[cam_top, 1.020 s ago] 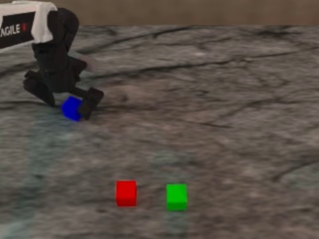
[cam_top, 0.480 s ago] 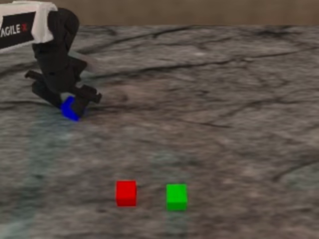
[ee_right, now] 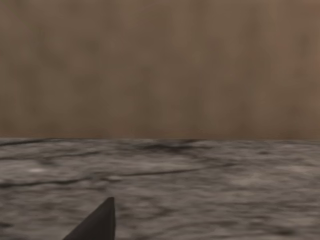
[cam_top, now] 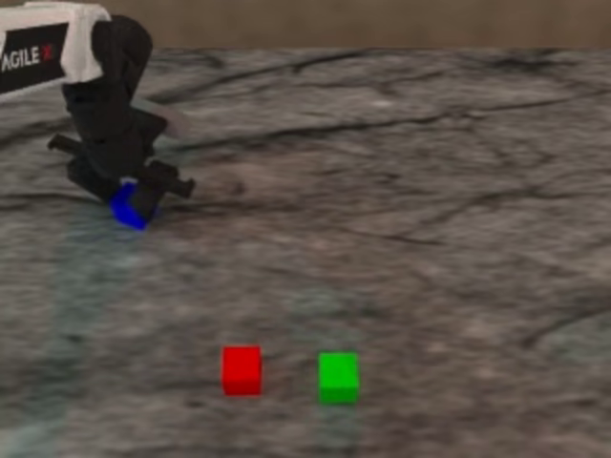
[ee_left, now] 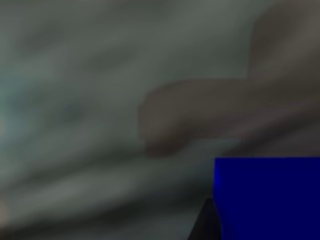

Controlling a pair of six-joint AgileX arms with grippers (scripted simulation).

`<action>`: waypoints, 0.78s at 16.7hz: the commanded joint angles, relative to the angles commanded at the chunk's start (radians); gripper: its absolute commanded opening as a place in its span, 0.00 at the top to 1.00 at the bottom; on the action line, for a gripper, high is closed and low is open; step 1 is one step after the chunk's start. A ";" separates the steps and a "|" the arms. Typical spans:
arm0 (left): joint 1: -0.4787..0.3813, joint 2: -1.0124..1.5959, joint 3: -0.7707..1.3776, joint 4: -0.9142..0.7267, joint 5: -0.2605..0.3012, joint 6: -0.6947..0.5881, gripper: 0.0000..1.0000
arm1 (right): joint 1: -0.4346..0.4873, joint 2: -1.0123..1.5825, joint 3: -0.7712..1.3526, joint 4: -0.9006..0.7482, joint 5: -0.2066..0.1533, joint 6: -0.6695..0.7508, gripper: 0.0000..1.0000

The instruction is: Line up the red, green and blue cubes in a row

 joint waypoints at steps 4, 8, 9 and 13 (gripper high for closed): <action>0.000 0.000 0.000 0.000 0.000 0.000 1.00 | 0.000 0.000 0.000 0.000 0.000 0.000 0.00; 0.005 -0.028 0.038 -0.047 0.006 -0.002 1.00 | 0.000 0.000 0.000 0.000 0.000 0.000 0.00; 0.009 -0.037 0.061 -0.080 0.006 -0.003 1.00 | 0.000 0.000 0.000 0.000 0.000 0.000 0.00; 0.019 -0.077 0.150 -0.219 0.004 -0.004 1.00 | 0.000 0.000 0.000 0.000 0.000 0.000 0.00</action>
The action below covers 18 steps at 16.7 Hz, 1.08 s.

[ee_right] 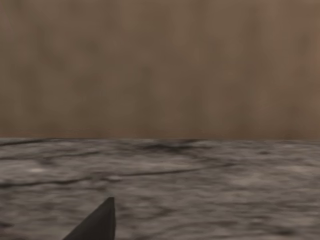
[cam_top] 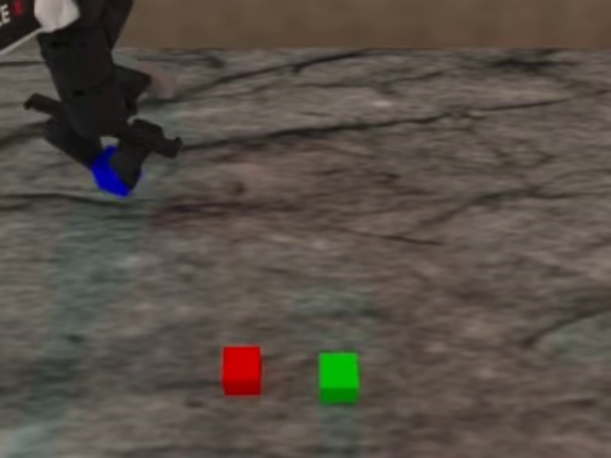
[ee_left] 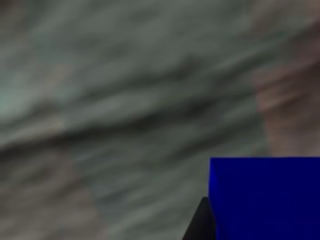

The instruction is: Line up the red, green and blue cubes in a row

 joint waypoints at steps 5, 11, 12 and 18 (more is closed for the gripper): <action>-0.004 -0.005 0.011 -0.013 -0.001 0.002 1.00 | 0.000 0.000 0.000 0.000 0.000 0.000 0.00; -0.124 0.004 0.031 -0.027 -0.002 -0.159 1.00 | 0.000 0.000 0.000 0.000 0.000 0.000 0.00; -0.165 0.006 0.036 -0.033 -0.003 -0.219 1.00 | 0.000 0.000 0.000 0.000 0.000 0.000 0.00; -0.478 0.005 0.042 -0.067 -0.006 -0.728 1.00 | 0.000 0.000 0.000 0.000 0.000 0.000 0.00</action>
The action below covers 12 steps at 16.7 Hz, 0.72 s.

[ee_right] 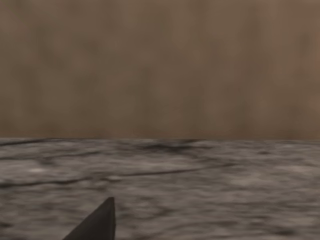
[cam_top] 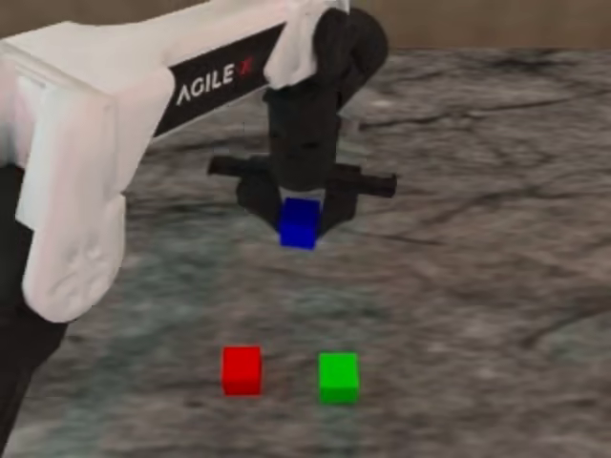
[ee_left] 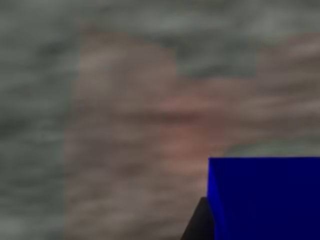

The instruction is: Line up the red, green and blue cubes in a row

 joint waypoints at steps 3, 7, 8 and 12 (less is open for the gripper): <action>-0.161 -0.011 -0.006 -0.012 -0.001 -0.265 1.00 | 0.000 0.000 0.000 0.000 0.000 0.000 0.00; -0.324 -0.040 -0.015 -0.012 -0.007 -0.495 1.00 | 0.000 0.000 0.000 0.000 0.000 0.000 0.00; -0.348 -0.046 -0.017 -0.011 -0.009 -0.526 1.00 | 0.000 0.000 0.000 0.000 0.000 0.000 0.00; -0.374 -0.053 -0.019 -0.009 -0.011 -0.557 1.00 | 0.000 0.000 0.000 0.000 0.000 0.000 0.00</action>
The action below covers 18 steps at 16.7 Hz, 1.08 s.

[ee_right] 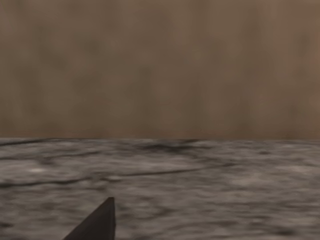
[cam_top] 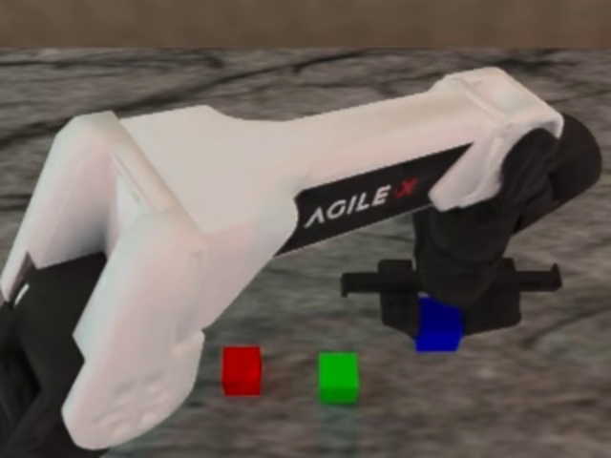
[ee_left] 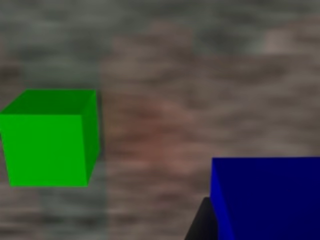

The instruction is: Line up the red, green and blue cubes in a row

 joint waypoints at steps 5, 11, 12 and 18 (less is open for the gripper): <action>0.004 0.011 -0.033 0.042 0.001 0.003 1.00 | 0.000 0.000 0.000 0.000 0.000 0.000 0.00; 0.004 0.053 -0.181 0.235 0.001 0.004 1.00 | 0.000 0.000 0.000 0.000 0.000 0.000 0.00; 0.004 0.055 -0.185 0.240 0.001 0.005 1.00 | 0.000 0.000 0.000 0.000 0.000 0.000 0.00; 0.004 0.055 -0.185 0.240 0.001 0.005 0.77 | 0.000 0.000 0.000 0.000 0.000 0.000 0.00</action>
